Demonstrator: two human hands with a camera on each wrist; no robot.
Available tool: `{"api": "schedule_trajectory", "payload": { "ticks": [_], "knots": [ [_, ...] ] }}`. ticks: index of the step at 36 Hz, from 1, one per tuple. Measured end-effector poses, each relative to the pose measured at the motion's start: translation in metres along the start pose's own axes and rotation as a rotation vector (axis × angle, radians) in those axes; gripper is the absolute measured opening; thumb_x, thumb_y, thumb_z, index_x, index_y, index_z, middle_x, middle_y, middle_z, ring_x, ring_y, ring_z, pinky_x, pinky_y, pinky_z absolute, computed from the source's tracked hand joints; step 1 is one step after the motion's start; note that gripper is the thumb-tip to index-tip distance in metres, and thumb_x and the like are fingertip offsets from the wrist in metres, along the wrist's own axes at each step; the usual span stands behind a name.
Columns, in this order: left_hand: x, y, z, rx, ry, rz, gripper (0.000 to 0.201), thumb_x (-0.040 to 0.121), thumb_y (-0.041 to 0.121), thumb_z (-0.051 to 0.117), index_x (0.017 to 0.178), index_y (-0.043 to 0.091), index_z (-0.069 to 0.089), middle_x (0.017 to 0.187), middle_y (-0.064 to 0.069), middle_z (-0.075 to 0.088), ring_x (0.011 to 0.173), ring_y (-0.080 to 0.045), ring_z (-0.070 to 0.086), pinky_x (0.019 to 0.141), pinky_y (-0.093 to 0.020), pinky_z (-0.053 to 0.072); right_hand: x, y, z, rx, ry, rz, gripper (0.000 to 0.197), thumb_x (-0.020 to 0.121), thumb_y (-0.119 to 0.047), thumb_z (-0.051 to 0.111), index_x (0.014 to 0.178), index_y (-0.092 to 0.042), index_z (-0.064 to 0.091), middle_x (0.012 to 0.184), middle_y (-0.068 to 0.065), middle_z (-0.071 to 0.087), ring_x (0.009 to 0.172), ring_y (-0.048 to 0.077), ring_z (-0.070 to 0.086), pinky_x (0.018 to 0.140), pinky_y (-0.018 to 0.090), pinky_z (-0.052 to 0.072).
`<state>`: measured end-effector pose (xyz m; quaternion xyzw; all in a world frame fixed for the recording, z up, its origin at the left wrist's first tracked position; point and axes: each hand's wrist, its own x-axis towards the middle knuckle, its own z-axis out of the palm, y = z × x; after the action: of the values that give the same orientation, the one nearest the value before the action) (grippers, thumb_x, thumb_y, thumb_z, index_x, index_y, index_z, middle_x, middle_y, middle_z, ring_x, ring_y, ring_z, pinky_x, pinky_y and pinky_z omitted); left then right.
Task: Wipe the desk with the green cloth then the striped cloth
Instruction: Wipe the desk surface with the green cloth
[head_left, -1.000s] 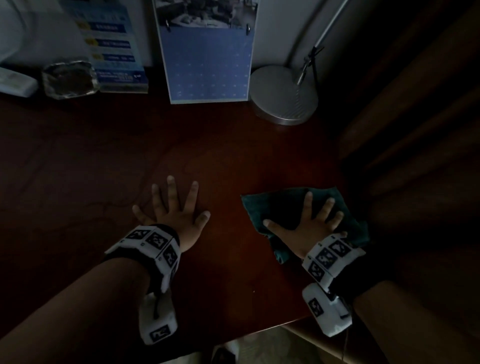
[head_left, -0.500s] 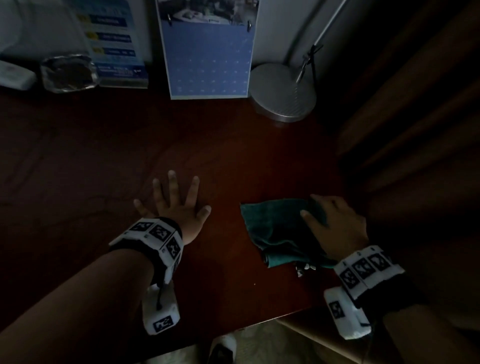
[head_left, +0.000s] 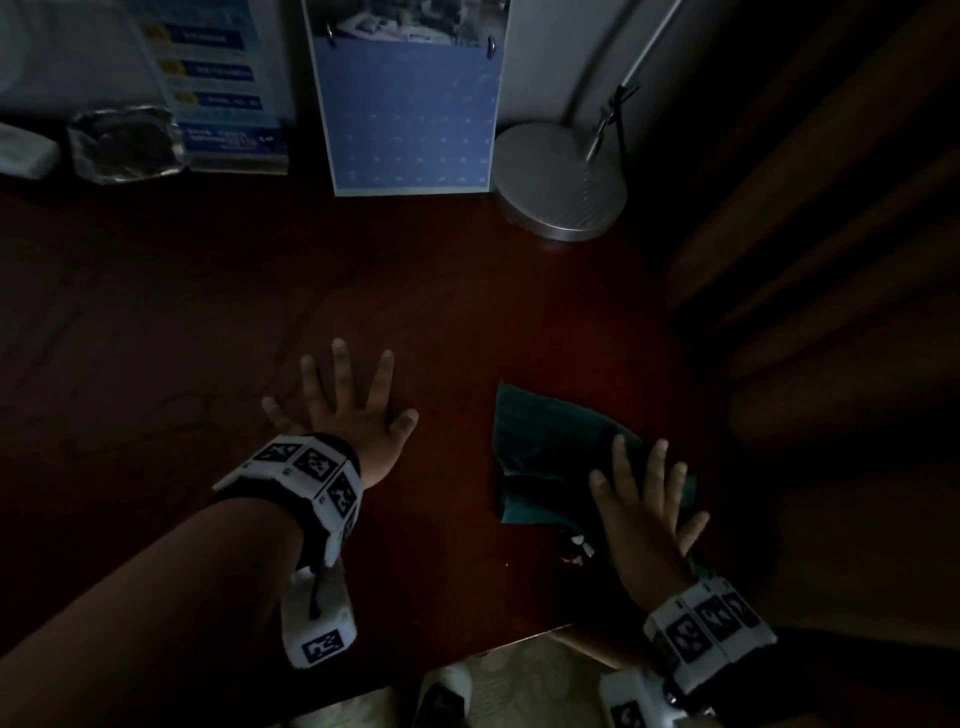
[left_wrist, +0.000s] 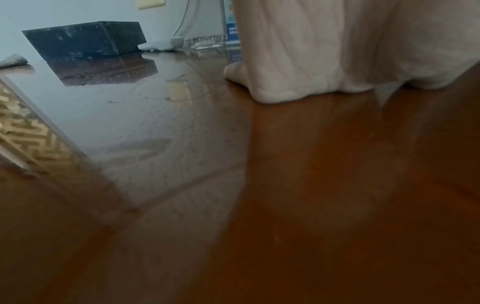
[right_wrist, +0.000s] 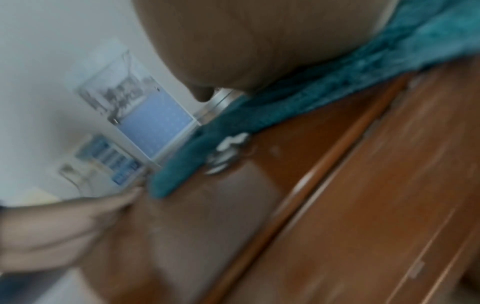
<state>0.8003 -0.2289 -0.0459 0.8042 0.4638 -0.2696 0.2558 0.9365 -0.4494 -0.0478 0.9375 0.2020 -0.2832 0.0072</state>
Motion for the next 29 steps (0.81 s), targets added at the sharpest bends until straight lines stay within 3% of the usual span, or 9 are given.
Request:
{"api": "schedule_trajectory", "payload": {
  "ticks": [5,8,12,15,18,21,23,25,29],
  "knots": [
    [-0.004,0.001,-0.002,0.008,0.007,0.005,0.066,0.093,0.063,0.012,0.139,0.042,-0.031,0.146,-0.001,-0.044,0.137,-0.030,-0.033,0.107,-0.066,-0.008,-0.029,-0.016,0.007,0.062,-0.027,-0.042,0.062,0.095,-0.057,0.009,0.149,-0.031,-0.010,0.153,0.006,-0.029,0.140,0.033,-0.027,0.111,0.065,-0.001],
    [-0.004,0.000,-0.001,0.009,0.012,0.006,0.066,0.092,0.064,0.012,0.139,0.042,-0.030,0.146,0.000,-0.043,0.137,-0.031,-0.033,0.107,-0.066,-0.008,-0.036,-0.016,0.007,0.024,-0.013,-0.018,0.052,0.099,-0.039,0.031,0.147,-0.040,0.010,0.154,0.003,-0.029,0.141,0.035,-0.021,0.111,0.064,0.009],
    [-0.004,0.000,-0.002,0.003,0.015,0.013,0.066,0.093,0.064,0.012,0.139,0.043,-0.029,0.146,0.000,-0.043,0.137,-0.031,-0.034,0.106,-0.066,-0.009,-0.035,0.005,-0.006,0.306,0.155,-0.281,0.051,0.100,-0.024,0.034,0.142,-0.045,0.013,0.155,-0.013,-0.005,0.144,0.015,-0.013,0.117,0.047,-0.001],
    [-0.006,0.001,-0.002,-0.001,0.020,0.017,0.066,0.093,0.063,0.013,0.140,0.042,-0.029,0.147,0.000,-0.042,0.138,-0.031,-0.032,0.106,-0.066,-0.009,-0.025,0.026,-0.017,0.268,0.172,-0.579,0.057,0.089,-0.012,0.031,0.141,-0.034,0.033,0.152,-0.008,0.029,0.143,0.008,0.015,0.118,0.033,0.014],
    [-0.005,0.001,-0.002,-0.004,0.014,0.014,0.066,0.093,0.063,0.013,0.140,0.042,-0.029,0.147,0.000,-0.042,0.138,-0.031,-0.032,0.106,-0.066,-0.009,-0.006,0.049,-0.021,-0.023,0.183,-0.679,0.069,0.078,-0.009,0.048,0.141,-0.032,0.036,0.146,-0.003,0.039,0.131,0.021,0.038,0.105,0.040,0.039],
    [-0.004,0.000,-0.002,0.000,0.015,0.011,0.066,0.093,0.064,0.013,0.139,0.043,-0.030,0.147,0.000,-0.042,0.138,-0.031,-0.033,0.106,-0.066,-0.009,0.002,0.065,-0.021,-0.170,0.099,-0.600,0.099,0.058,-0.008,0.082,0.137,-0.041,0.034,0.135,-0.004,0.032,0.113,0.018,0.035,0.089,0.035,0.047],
    [-0.003,0.000,0.000,-0.007,0.023,0.014,0.066,0.092,0.064,0.013,0.139,0.043,-0.029,0.147,0.001,-0.042,0.138,-0.031,-0.032,0.106,-0.066,-0.009,0.001,0.073,-0.018,-0.130,0.023,-0.602,0.106,0.061,-0.002,0.082,0.139,-0.049,0.027,0.134,-0.014,0.019,0.118,0.010,0.030,0.096,0.029,0.045],
    [-0.002,0.000,0.000,-0.011,0.032,0.011,0.067,0.092,0.064,0.014,0.140,0.044,-0.028,0.147,0.001,-0.042,0.138,-0.030,-0.032,0.106,-0.066,-0.009,-0.002,0.073,-0.020,-0.054,-0.098,-0.588,0.100,0.070,-0.004,0.077,0.138,-0.047,0.018,0.128,-0.024,0.009,0.122,0.002,0.026,0.101,0.012,0.035],
    [-0.002,0.000,0.000,-0.007,0.029,0.016,0.066,0.092,0.064,0.013,0.140,0.043,-0.029,0.147,0.000,-0.042,0.138,-0.031,-0.032,0.107,-0.066,-0.009,-0.011,0.062,-0.020,-0.012,-0.178,-0.564,0.101,0.071,-0.023,0.080,0.136,-0.047,0.006,0.120,-0.026,0.005,0.113,-0.007,0.030,0.092,-0.002,0.029]
  ]
}}
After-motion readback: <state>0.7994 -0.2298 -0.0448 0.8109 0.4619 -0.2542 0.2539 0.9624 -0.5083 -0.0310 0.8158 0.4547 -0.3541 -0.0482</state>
